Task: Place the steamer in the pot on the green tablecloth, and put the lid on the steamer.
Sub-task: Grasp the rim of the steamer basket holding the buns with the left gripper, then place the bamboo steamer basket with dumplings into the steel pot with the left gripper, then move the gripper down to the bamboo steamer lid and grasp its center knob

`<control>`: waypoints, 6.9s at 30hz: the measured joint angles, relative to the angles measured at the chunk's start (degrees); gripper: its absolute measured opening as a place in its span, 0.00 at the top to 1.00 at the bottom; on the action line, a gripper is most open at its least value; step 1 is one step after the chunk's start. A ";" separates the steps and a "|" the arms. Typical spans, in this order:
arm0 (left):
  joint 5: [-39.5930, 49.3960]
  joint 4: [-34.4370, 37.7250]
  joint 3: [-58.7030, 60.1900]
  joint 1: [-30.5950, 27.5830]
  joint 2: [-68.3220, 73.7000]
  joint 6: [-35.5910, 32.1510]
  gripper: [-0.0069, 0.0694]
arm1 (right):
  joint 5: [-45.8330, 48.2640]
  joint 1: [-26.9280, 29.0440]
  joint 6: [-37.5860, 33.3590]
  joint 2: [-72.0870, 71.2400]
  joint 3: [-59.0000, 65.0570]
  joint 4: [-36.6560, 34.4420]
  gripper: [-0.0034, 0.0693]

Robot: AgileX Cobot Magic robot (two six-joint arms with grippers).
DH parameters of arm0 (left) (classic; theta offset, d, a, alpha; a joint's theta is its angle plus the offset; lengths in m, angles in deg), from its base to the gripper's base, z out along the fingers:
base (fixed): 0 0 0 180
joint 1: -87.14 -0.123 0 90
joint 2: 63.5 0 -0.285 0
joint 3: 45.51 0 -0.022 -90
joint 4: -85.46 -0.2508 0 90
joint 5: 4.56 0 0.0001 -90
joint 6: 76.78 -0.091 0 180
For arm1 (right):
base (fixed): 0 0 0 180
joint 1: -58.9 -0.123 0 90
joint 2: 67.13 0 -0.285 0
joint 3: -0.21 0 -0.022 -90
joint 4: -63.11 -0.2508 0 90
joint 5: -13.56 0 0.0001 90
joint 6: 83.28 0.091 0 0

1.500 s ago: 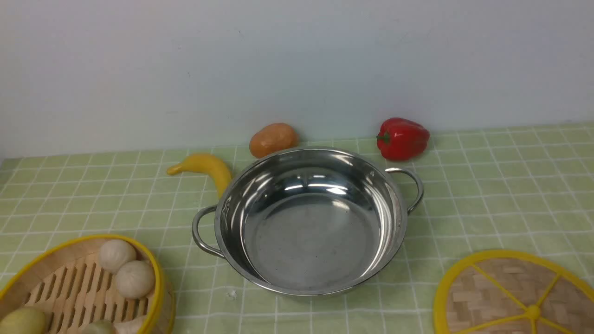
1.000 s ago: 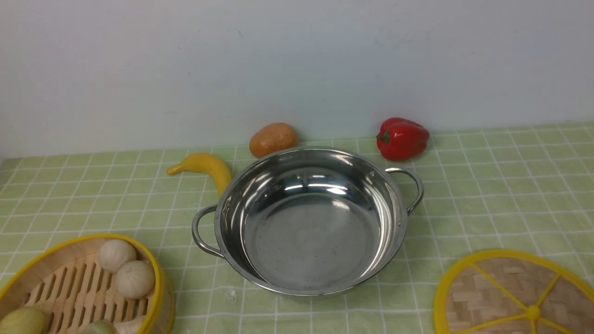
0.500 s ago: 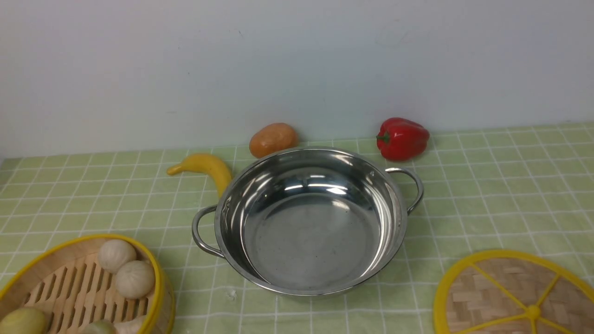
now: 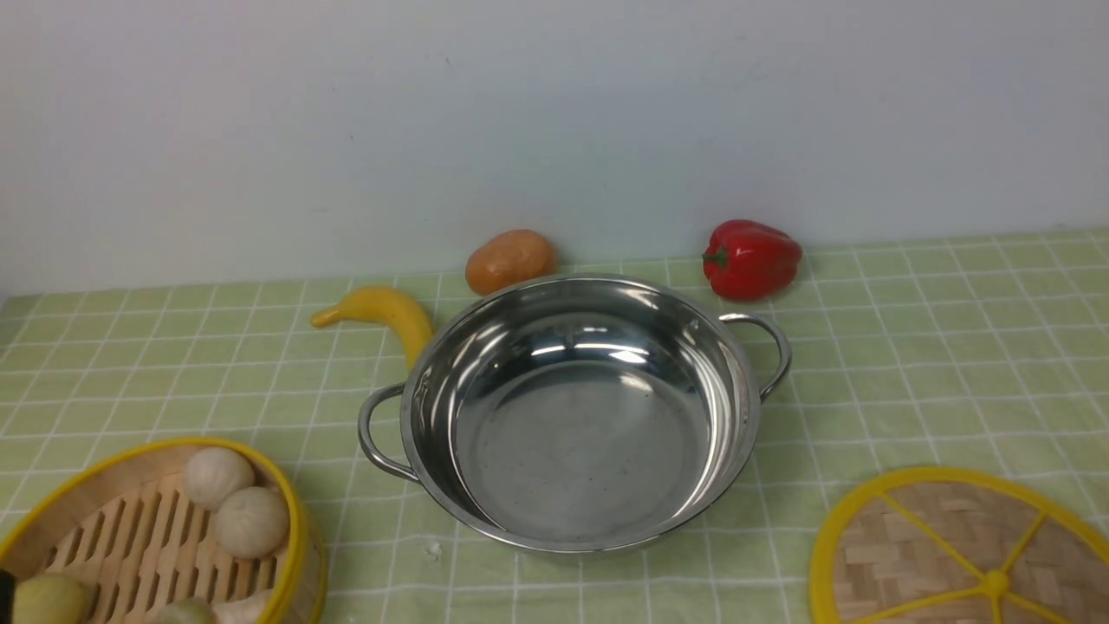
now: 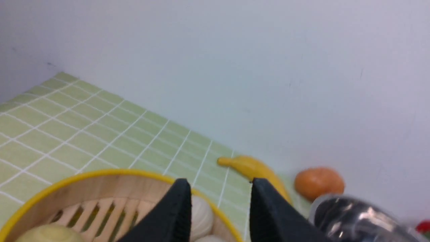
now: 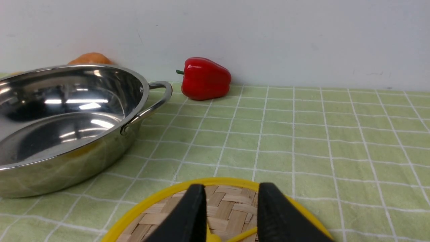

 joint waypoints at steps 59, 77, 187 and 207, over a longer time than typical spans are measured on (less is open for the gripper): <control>47.84 -17.45 -52.76 16.12 80.49 -2.98 0.59 | 0.00 0.00 0.00 0.00 0.00 0.00 0.62; 40.18 -20.07 -52.76 16.96 96.21 2.42 0.59 | 0.00 0.00 0.00 0.00 0.00 0.00 0.62; 63.53 -41.27 -104.12 50.97 95.35 -6.24 0.92 | 0.00 0.00 0.00 -0.04 0.00 0.11 0.62; 41.55 -34.86 -79.48 40.56 71.55 -5.63 0.93 | 0.00 0.00 0.00 -0.04 0.00 0.11 0.62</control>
